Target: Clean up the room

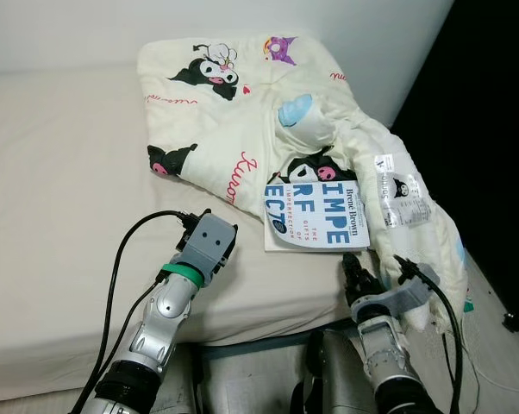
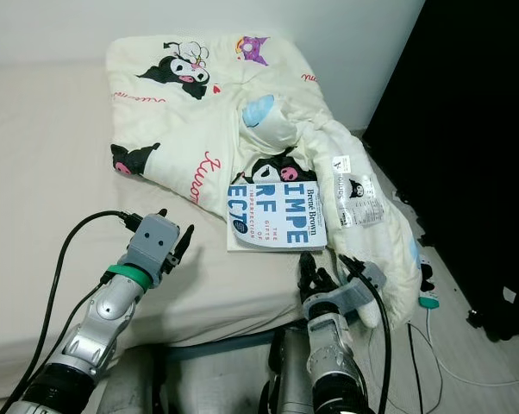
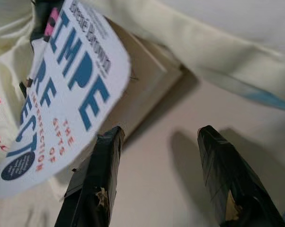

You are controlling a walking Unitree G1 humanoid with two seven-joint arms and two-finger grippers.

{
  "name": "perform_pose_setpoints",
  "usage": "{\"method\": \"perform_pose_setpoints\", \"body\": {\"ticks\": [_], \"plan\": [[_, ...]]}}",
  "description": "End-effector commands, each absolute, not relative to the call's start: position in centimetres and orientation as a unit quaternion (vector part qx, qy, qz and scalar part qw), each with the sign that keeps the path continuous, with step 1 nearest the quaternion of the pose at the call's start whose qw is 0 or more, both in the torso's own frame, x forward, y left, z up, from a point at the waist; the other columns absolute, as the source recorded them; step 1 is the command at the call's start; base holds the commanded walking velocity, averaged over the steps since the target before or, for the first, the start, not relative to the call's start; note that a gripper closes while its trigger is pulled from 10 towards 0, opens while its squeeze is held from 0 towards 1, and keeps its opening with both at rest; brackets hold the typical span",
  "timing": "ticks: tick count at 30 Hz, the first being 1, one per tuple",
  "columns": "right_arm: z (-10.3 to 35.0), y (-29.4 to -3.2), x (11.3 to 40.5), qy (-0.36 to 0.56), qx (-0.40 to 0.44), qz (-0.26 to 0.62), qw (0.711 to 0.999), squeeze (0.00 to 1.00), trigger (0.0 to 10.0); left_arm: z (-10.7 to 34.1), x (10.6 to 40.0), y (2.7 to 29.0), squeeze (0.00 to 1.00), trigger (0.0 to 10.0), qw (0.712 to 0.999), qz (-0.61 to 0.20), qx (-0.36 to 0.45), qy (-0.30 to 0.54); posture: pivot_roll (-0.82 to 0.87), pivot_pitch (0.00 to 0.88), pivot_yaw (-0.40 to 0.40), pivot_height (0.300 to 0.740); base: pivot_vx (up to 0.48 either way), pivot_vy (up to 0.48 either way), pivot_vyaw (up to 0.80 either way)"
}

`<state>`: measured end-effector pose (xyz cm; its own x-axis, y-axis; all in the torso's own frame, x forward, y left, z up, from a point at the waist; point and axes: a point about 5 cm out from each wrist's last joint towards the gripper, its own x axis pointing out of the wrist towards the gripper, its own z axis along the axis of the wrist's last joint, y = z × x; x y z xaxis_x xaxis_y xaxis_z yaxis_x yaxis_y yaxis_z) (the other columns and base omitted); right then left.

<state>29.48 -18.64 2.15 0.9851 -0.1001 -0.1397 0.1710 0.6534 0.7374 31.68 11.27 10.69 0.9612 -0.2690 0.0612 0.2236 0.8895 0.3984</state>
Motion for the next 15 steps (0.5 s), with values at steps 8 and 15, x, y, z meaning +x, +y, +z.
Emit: {"method": "perform_pose_setpoints", "body": {"ticks": [8, 15], "plan": [[1.39, -18.89, 28.64, 0.044, 0.422, 0.000, 0.906, 1.00, 10.0, 10.52, 31.19, 11.43, 0.00, 10.0, 0.968, -0.134, 0.206, -0.052, 0.11, 0.154, 0.046, 0.586, 0.000, 0.000, 0.00], [1.25, -18.28, 28.50, 0.052, 0.430, 0.048, 0.900, 1.00, 10.0, 10.39, 30.99, 11.52, 0.00, 10.0, 0.967, -0.136, 0.208, -0.049, 0.12, 0.161, 0.052, 0.586, 0.000, 0.000, 0.00]]}}
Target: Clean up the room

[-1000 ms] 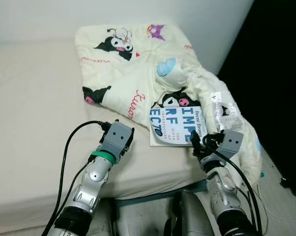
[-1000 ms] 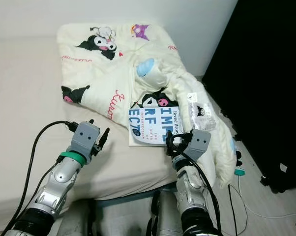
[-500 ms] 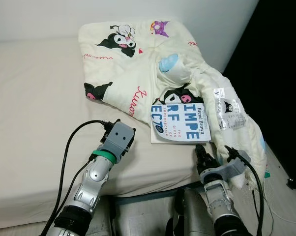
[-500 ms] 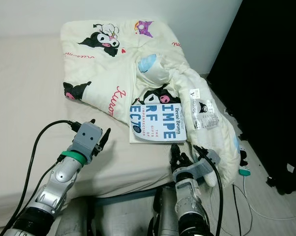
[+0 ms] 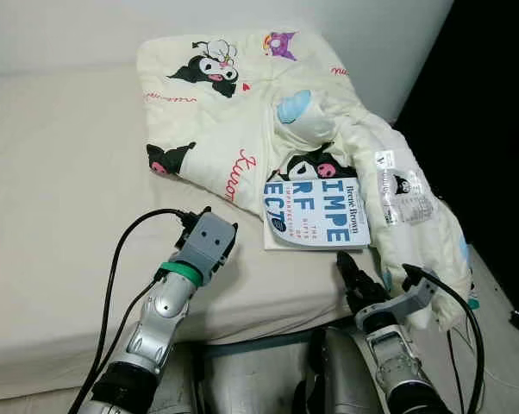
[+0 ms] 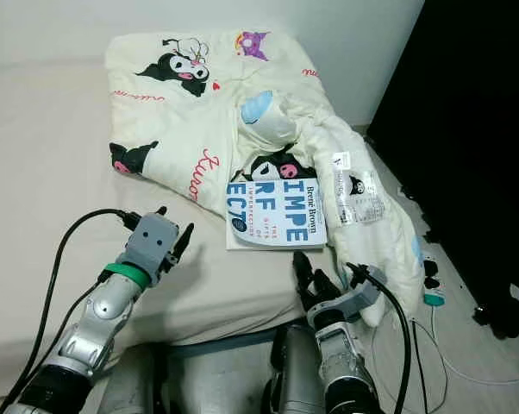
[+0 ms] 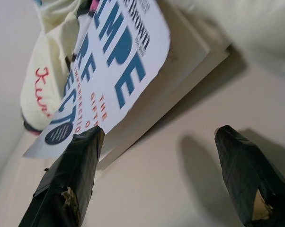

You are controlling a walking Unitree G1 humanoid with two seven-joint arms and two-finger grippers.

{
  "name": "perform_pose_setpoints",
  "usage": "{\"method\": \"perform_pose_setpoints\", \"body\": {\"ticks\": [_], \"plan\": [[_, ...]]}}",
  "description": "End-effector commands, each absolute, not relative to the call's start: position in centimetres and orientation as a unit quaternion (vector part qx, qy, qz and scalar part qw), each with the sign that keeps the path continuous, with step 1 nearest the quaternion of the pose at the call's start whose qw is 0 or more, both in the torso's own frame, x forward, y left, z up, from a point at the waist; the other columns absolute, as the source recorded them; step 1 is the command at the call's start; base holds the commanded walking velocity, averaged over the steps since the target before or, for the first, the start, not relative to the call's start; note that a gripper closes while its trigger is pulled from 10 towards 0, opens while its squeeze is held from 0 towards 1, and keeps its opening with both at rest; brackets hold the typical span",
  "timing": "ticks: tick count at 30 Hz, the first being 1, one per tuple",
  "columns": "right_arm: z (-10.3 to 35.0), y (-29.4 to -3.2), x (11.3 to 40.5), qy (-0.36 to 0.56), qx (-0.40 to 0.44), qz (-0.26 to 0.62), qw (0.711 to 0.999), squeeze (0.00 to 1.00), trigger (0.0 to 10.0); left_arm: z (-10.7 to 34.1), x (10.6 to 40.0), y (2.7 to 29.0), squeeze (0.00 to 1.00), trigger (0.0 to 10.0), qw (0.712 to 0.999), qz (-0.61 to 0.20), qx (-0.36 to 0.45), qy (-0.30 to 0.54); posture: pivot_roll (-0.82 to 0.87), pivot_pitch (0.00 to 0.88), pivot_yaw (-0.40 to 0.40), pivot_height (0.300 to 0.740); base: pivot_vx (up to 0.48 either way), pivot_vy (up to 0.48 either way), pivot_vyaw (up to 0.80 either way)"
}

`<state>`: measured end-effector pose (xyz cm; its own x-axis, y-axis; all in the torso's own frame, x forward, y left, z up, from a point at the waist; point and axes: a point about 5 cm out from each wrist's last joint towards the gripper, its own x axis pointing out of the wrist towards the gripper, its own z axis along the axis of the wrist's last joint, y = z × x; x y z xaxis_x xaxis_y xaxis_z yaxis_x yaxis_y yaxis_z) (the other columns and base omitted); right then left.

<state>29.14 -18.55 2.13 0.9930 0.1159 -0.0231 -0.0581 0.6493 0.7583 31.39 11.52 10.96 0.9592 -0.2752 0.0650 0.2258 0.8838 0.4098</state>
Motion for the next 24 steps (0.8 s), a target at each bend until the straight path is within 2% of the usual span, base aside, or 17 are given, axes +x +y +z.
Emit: {"method": "perform_pose_setpoints", "body": {"ticks": [1, 4, 5, 6, 8, 14, 24], "plan": [[1.3, -18.3, 28.5, 0.052, 0.430, 0.048, 0.900, 1.00, 10.0, 10.4, 31.0, 11.5, 0.00, 10.0, 0.967, -0.136, 0.208, -0.049, 0.12, 0.161, 0.052, 0.586, 0.000, 0.000, 0.00], [1.3, -18.9, 28.8, 0.054, 0.427, 0.037, 0.902, 1.00, 10.0, 10.5, 30.9, 11.5, 0.00, 10.0, 0.967, -0.138, 0.210, -0.050, 0.14, 0.170, 0.059, 0.586, 0.000, 0.000, 0.00], [1.4, -19.1, 28.9, 0.055, 0.426, 0.031, 0.902, 0.95, 10.0, 10.6, 30.9, 11.5, 0.00, 10.0, 0.966, -0.138, 0.211, -0.050, 0.14, 0.175, 0.062, 0.586, 0.000, 0.000, 0.00], [1.5, -19.3, 29.0, 0.053, 0.430, 0.027, 0.901, 0.04, 10.0, 10.6, 30.9, 11.6, 0.00, 10.0, 0.966, -0.138, 0.212, -0.050, 0.14, 0.178, 0.066, 0.586, 0.000, 0.000, 0.00], [1.5, -19.5, 29.2, 0.052, 0.431, 0.024, 0.900, 0.00, 10.0, 10.7, 30.8, 11.6, 0.00, 10.0, 0.966, -0.139, 0.213, -0.050, 0.15, 0.186, 0.072, 0.586, 0.000, 0.000, 0.00], [3.0, -20.5, 30.3, 0.029, 0.418, 0.036, 0.907, 0.00, 10.0, 10.7, 30.4, 12.2, 0.00, 10.0, 0.965, -0.137, 0.218, -0.046, 0.17, 0.204, 0.080, 0.586, 0.000, 0.000, 0.00], [4.9, -20.6, 31.8, 0.007, 0.413, 0.094, 0.906, 0.00, 10.0, 11.0, 29.9, 12.6, 0.00, 10.0, 0.964, -0.134, 0.224, -0.043, 0.22, 0.227, 0.099, 0.586, 0.000, 0.000, 0.00]]}}
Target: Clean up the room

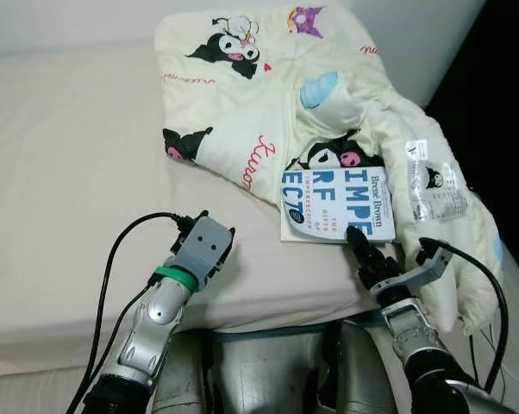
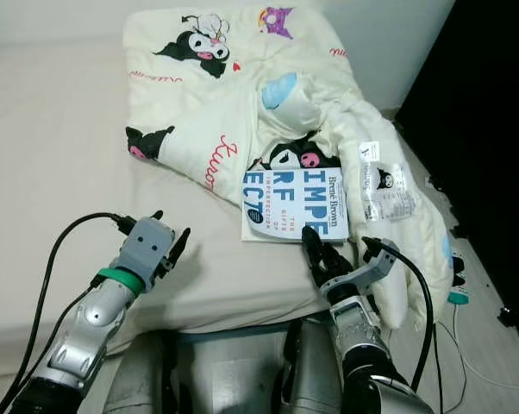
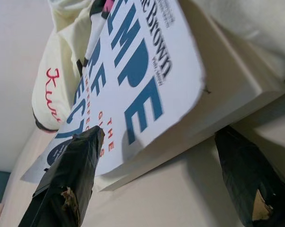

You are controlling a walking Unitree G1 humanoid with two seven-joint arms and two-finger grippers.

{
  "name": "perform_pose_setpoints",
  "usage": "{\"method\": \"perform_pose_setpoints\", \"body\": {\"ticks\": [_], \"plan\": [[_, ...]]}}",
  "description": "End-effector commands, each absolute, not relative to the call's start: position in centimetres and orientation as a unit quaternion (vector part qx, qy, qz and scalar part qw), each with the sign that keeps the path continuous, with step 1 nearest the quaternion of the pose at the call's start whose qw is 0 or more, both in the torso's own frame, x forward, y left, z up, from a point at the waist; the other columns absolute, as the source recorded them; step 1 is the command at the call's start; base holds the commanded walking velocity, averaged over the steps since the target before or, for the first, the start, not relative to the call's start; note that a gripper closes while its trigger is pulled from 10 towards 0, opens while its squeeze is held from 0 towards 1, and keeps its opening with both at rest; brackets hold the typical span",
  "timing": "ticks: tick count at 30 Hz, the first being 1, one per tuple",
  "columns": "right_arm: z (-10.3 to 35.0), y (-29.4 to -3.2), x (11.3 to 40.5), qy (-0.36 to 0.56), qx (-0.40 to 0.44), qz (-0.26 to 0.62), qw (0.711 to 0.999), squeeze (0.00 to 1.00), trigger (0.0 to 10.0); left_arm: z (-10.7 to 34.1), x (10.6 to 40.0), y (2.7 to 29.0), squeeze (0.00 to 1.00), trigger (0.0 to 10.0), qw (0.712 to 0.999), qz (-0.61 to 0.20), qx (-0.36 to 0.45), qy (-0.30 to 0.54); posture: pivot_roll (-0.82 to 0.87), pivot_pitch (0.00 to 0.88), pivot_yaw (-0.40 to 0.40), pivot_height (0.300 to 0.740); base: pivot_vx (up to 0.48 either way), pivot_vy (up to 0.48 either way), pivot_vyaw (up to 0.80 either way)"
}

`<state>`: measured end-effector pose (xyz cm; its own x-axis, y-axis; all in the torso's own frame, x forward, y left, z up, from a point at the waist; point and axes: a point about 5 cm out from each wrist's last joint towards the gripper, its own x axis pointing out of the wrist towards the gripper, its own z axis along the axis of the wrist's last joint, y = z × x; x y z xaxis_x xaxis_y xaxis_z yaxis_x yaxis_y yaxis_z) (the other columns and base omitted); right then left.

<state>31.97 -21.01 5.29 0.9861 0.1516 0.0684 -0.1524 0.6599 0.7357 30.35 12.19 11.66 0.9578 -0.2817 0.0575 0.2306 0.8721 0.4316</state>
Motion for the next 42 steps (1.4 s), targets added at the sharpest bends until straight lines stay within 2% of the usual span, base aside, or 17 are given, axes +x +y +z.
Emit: {"method": "perform_pose_setpoints", "body": {"ticks": [1, 3, 7, 12, 19, 24, 30, 36, 40, 41, 42], "plan": [[4.9, -20.6, 31.8, 0.007, 0.413, 0.094, 0.906, 0.00, 10.0, 11.0, 29.9, 12.6, 0.00, 10.0, 0.964, -0.134, 0.224, -0.043, 0.22, 0.227, 0.099, 0.586, 0.000, 0.000, 0.00], [5.3, -20.2, 32.1, 0.006, 0.427, 0.119, 0.896, 0.00, 10.0, 11.2, 29.8, 12.8, 0.00, 10.0, 0.964, -0.134, 0.227, -0.041, 0.23, 0.229, 0.105, 0.586, 0.000, 0.000, 0.00], [5.2, -20.1, 32.2, 0.012, 0.440, 0.110, 0.891, 0.00, 10.0, 11.3, 29.8, 12.9, 0.00, 10.0, 0.963, -0.135, 0.229, -0.041, 0.23, 0.227, 0.108, 0.586, 0.000, 0.000, 0.00], [4.3, -20.3, 32.0, 0.028, 0.484, 0.056, 0.873, 0.00, 10.0, 11.6, 29.9, 12.9, 0.00, 10.0, 0.963, -0.133, 0.230, -0.042, 0.24, 0.226, 0.111, 0.586, 0.000, 0.000, 0.00], [4.3, -20.5, 32.0, 0.037, 0.483, 0.053, 0.873, 0.00, 10.0, 11.7, 29.9, 12.8, 0.00, 10.0, 0.963, -0.134, 0.230, -0.042, 0.24, 0.226, 0.110, 0.586, 0.000, 0.000, 0.00], [7.3, -20.1, 34.0, 0.003, 0.441, 0.117, 0.890, 0.00, 10.0, 11.8, 29.9, 12.6, 0.00, 10.0, 0.963, -0.133, 0.229, -0.042, 0.24, 0.223, 0.107, 0.586, 0.000, 0.000, 0.00], [11.0, -18.8, 35.9, -0.057, 0.414, 0.194, 0.887, 0.00, 10.0, 11.8, 29.9, 12.6, 0.00, 10.0, 0.964, -0.132, 0.228, -0.042, 0.23, 0.220, 0.102, 0.586, 0.000, 0.000, 0.00], [11.6, -17.9, 36.2, -0.070, 0.413, 0.213, 0.883, 0.00, 10.0, 11.8, 29.9, 12.6, 0.00, 10.0, 0.964, -0.131, 0.228, -0.041, 0.23, 0.220, 0.101, 0.586, 0.000, 0.000, 0.00], [9.8, -17.6, 35.5, -0.039, 0.425, 0.190, 0.884, 0.00, 10.0, 11.8, 29.9, 12.4, 0.00, 10.0, 0.964, -0.134, 0.227, -0.042, 0.22, 0.216, 0.101, 0.586, 0.000, 0.000, 0.00], [9.1, -17.7, 35.2, -0.029, 0.431, 0.174, 0.885, 0.00, 9.4, 11.8, 30.0, 12.4, 0.00, 10.0, 0.964, -0.134, 0.226, -0.042, 0.22, 0.215, 0.101, 0.586, 0.000, 0.000, 0.00], [9.1, -17.7, 35.2, -0.029, 0.431, 0.174, 0.885, 0.00, 9.4, 11.8, 30.0, 12.4, 0.00, 10.0, 0.964, -0.134, 0.226, -0.042, 0.22, 0.215, 0.101, 0.586, 0.000, 0.000, 0.00]]}}
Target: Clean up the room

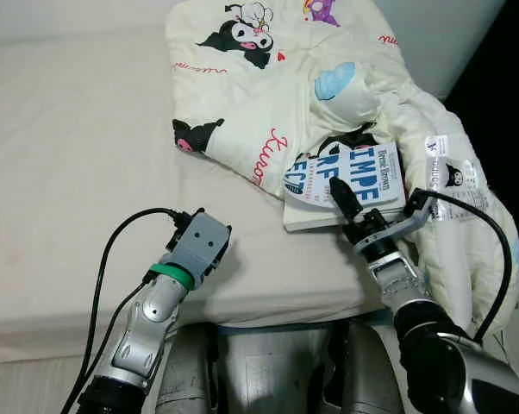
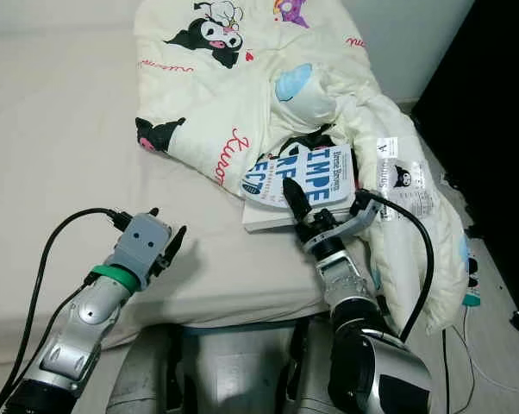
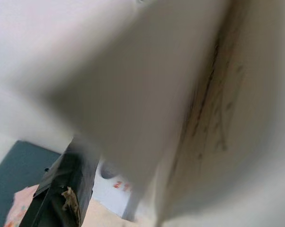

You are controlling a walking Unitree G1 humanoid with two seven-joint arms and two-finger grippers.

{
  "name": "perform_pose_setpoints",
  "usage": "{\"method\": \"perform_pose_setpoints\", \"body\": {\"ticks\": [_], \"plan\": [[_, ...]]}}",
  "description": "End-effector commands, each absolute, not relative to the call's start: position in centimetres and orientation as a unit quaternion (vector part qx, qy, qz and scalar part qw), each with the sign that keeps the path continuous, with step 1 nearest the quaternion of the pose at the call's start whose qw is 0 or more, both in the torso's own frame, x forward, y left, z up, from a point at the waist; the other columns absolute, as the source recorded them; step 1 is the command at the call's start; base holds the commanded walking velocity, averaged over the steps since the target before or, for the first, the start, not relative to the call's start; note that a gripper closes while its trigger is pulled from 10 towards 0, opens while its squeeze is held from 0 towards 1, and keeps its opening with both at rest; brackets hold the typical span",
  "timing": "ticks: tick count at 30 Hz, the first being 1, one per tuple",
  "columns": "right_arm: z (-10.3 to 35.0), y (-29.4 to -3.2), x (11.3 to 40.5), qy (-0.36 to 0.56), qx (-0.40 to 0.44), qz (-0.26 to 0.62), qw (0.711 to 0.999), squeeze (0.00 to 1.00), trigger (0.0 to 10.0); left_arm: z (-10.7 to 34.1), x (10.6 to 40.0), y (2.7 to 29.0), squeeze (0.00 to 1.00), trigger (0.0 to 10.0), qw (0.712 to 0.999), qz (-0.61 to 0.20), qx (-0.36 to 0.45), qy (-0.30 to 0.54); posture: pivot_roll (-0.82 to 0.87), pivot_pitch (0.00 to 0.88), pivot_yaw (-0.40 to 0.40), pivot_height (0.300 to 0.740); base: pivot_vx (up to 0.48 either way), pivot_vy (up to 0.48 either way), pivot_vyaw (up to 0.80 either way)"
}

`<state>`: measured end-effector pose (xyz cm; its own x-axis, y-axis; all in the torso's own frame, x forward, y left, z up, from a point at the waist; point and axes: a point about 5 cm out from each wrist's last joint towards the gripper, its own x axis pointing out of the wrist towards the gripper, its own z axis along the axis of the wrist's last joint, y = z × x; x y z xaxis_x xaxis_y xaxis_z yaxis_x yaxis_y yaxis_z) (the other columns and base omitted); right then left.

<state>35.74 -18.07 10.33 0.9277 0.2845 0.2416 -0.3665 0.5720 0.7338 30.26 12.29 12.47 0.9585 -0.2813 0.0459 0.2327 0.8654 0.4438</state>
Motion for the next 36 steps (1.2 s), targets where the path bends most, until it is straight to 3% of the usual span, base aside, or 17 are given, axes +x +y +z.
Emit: {"method": "perform_pose_setpoints", "body": {"ticks": [1, 3, 13, 23, 36], "plan": [[9.1, -17.7, 35.2, -0.029, 0.431, 0.174, 0.885, 0.00, 9.4, 11.8, 30.0, 12.4, 0.00, 10.0, 0.964, -0.134, 0.226, -0.042, 0.22, 0.215, 0.101, 0.586, 0.000, 0.000, 0.00], [8.3, -18.1, 34.8, -0.019, 0.443, 0.147, 0.884, 0.00, 0.0, 11.8, 30.0, 12.3, 0.00, 10.0, 0.964, -0.135, 0.226, -0.042, 0.22, 0.209, 0.103, 0.586, 0.000, 0.000, 0.00], [8.5, -18.4, 35.0, -0.026, 0.452, 0.136, 0.881, 0.00, 0.0, 11.9, 30.3, 12.2, 0.00, 10.0, 0.964, -0.136, 0.224, -0.042, 0.21, 0.198, 0.102, 0.586, 0.000, 0.000, 0.00], [10.2, -17.8, 35.6, -0.065, 0.445, 0.183, 0.874, 0.00, 0.0, 11.7, 30.2, 12.2, 0.00, 10.0, 0.964, -0.135, 0.223, -0.042, 0.20, 0.188, 0.095, 0.586, 0.000, 0.000, 0.00], [12.4, -16.8, 34.5, -0.117, 0.348, 0.276, 0.888, 0.00, 0.0, 14.6, 30.9, 13.4, 0.00, 10.0, 0.970, -0.099, 0.205, -0.083, 0.14, 0.163, 0.041, 0.586, 0.000, 0.000, 0.00]]}}
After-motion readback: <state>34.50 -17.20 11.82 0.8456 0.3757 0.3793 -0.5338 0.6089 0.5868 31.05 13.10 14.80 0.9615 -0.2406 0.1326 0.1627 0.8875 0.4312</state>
